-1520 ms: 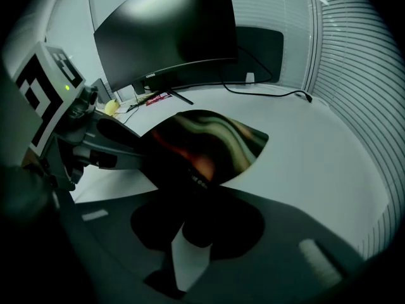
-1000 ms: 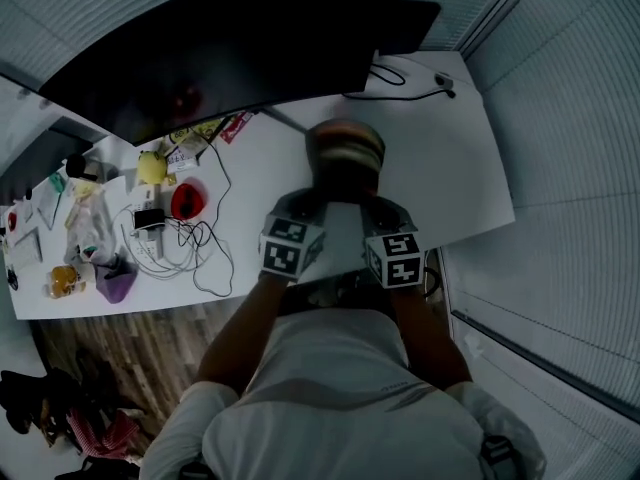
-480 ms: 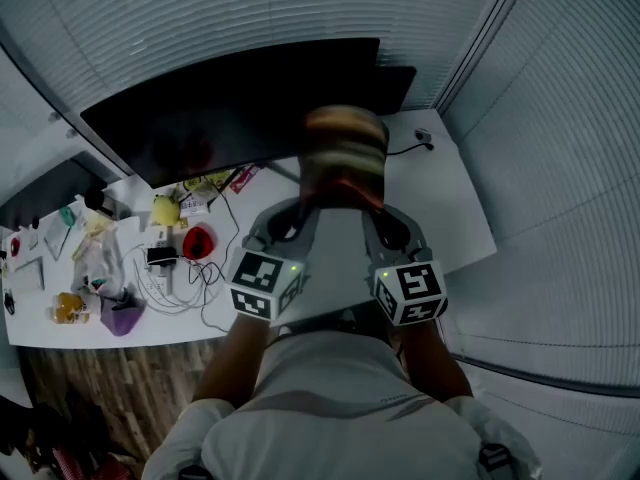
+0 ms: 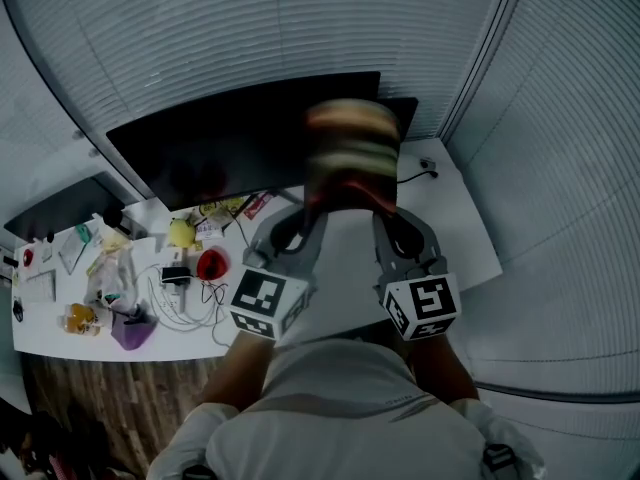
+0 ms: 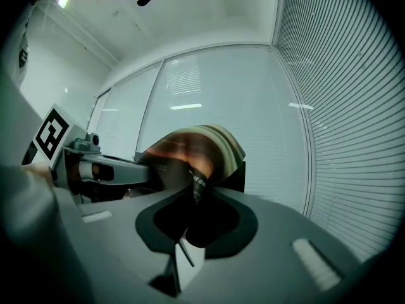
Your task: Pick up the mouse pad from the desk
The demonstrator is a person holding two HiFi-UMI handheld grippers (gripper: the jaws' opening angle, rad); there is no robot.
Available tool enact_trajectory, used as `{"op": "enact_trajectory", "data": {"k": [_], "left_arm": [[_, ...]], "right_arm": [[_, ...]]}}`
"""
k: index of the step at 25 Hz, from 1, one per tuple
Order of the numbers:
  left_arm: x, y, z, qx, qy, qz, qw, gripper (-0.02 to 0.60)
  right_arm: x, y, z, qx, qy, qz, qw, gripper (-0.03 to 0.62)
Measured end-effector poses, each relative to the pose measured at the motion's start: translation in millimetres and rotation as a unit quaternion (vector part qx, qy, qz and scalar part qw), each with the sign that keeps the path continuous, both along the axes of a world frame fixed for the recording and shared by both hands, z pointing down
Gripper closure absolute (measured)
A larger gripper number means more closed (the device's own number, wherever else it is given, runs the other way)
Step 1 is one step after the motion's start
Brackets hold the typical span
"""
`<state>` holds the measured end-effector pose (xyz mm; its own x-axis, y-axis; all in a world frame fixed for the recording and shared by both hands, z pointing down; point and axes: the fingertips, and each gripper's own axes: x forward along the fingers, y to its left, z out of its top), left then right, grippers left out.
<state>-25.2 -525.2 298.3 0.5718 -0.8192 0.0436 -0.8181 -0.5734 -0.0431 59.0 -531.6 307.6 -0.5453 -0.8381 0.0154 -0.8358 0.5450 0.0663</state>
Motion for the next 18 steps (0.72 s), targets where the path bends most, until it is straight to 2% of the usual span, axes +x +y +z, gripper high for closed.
{"op": "enact_trajectory", "data": {"k": [7,18], "left_arm": [[1.0,-4.9,-9.5,0.012,0.009,-0.001,0.9999,0.537],[6.1,-5.6,8.4,-0.013,0.001,0.007,0.9999,0.535]], "right_arm": [[-0.2,-3.9,-7.2,0.006,0.0,0.0,1.0,0.556],[1.7,-5.6,12.7,-0.014,0.001,0.0,1.0,0.556]]}}
